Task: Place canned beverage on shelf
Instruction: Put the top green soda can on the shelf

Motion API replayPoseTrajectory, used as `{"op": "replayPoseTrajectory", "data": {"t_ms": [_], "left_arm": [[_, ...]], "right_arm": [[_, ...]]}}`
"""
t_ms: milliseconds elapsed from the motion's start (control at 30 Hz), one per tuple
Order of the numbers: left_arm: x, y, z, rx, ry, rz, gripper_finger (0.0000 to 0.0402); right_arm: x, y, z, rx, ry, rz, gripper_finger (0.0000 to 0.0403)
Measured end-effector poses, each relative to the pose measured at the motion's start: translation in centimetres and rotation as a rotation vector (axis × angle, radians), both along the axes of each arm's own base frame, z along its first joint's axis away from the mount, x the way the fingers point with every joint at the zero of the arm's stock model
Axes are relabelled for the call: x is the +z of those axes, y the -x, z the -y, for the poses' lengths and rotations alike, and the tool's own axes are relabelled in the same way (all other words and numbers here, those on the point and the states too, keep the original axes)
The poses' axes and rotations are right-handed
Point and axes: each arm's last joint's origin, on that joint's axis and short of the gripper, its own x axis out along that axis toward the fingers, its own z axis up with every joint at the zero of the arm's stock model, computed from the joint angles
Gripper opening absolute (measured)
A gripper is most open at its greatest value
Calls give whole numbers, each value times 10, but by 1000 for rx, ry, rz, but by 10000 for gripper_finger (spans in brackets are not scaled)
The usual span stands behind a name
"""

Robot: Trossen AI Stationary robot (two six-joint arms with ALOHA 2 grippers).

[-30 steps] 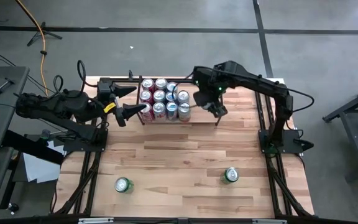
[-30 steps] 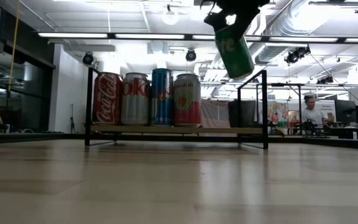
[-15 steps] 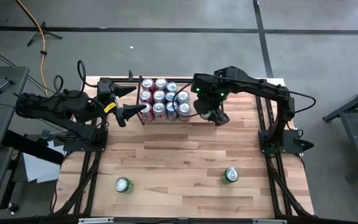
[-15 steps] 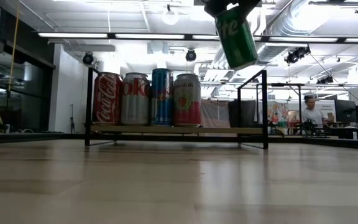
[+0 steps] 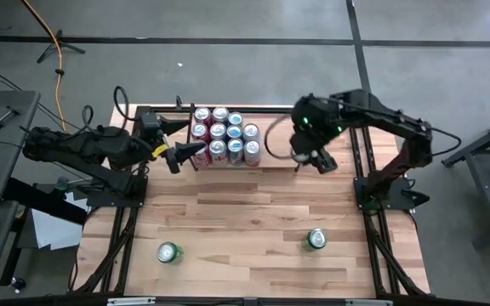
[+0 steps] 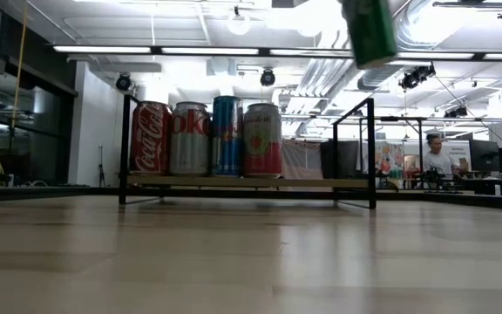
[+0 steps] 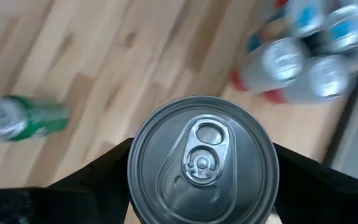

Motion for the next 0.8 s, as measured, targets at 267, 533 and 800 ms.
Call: {"op": "replayPoseTrajectory", "data": {"t_ms": [267, 533, 800], "left_arm": [[-5, -10, 2, 6, 18, -12, 365], [-4, -10, 2, 7, 24, -7, 365], [-4, -10, 2, 7, 24, -7, 365]], "right_arm": [[-26, 7, -18, 43, -3, 232, 286], [-79, -12, 14, 41, -5, 213, 286], [-115, -28, 43, 14, -10, 237, 286]]}}
